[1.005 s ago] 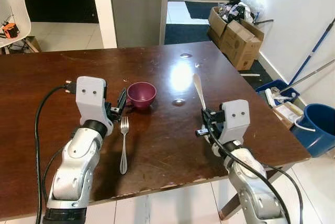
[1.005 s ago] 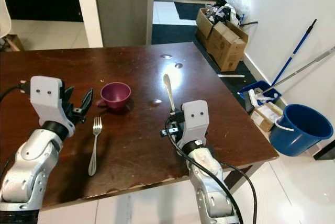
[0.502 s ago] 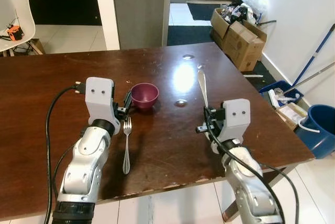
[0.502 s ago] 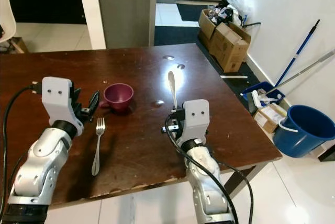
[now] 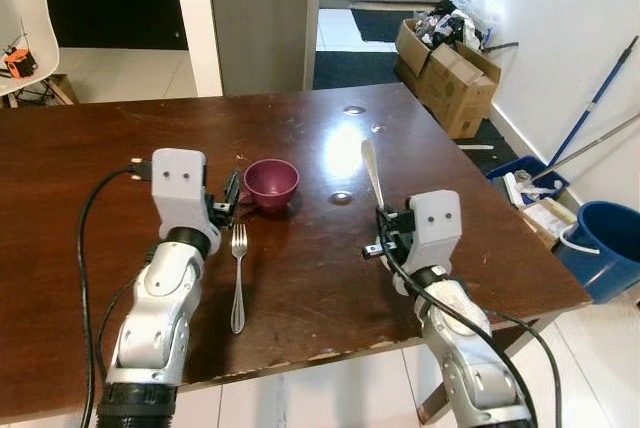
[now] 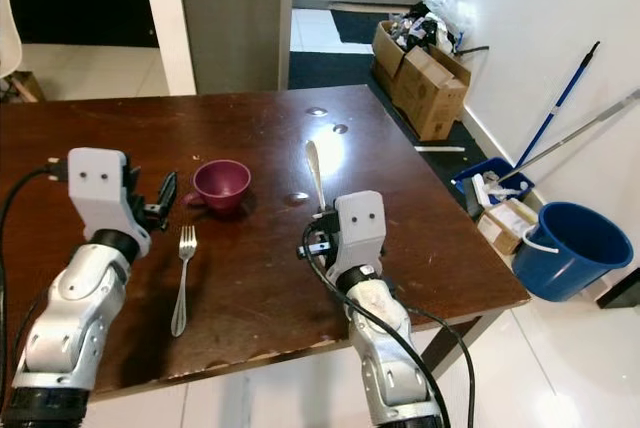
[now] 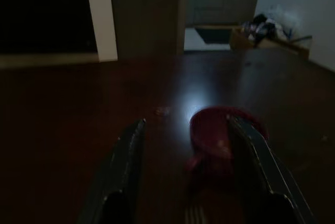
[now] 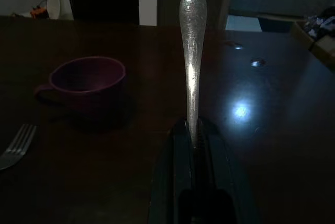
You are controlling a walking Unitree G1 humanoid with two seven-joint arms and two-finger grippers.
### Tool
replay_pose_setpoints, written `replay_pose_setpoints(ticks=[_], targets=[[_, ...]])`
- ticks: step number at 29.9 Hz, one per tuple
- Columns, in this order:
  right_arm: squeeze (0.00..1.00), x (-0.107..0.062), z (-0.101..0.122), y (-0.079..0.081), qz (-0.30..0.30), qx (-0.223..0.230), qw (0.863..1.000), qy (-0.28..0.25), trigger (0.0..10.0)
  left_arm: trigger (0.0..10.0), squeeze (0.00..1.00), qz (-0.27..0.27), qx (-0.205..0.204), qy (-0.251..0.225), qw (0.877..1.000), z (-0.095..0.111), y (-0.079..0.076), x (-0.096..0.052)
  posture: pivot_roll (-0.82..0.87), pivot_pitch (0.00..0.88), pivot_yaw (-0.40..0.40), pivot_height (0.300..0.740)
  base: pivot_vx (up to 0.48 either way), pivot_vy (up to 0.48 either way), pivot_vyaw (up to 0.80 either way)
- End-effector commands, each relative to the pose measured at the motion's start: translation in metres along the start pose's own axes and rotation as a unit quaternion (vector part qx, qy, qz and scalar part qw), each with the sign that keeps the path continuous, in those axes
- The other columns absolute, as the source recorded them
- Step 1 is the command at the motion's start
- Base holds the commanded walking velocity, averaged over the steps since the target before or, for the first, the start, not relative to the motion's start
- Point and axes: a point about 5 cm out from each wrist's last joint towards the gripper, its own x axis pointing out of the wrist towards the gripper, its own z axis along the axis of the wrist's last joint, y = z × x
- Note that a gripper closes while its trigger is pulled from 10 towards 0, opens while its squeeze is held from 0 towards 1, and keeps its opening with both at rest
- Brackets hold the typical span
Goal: Setting the table
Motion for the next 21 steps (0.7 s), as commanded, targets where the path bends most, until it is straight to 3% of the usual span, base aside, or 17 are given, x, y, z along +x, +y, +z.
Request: replay_pose_setpoints(ticks=[1,12,21], targets=[[0.0,0.001,-0.001,-0.002,-0.001,-0.001,1.0,-0.002,10.0,10.0,0.0,0.004,0.006,0.001,1.0,-0.002,0.001,-0.003,-0.02,0.0,-0.001,0.74,0.0,0.0,0.0],[0.0,0.002,-0.006,-0.004,-0.004,0.002,1.0,-0.001,10.0,10.0,0.0,-0.007,0.01,-0.005,1.0,0.0,-0.007,0.0,0.0,0.0,0.004,0.74,0.0,0.0,0.0],[0.0,-0.003,0.003,-0.016,-0.036,0.0,0.999,-0.025,10.0,10.0,0.0,-0.036,0.011,-0.003,0.999,0.001,-0.014,0.007,-0.06,0.0,0.072,0.74,0.0,0.0,0.0]])
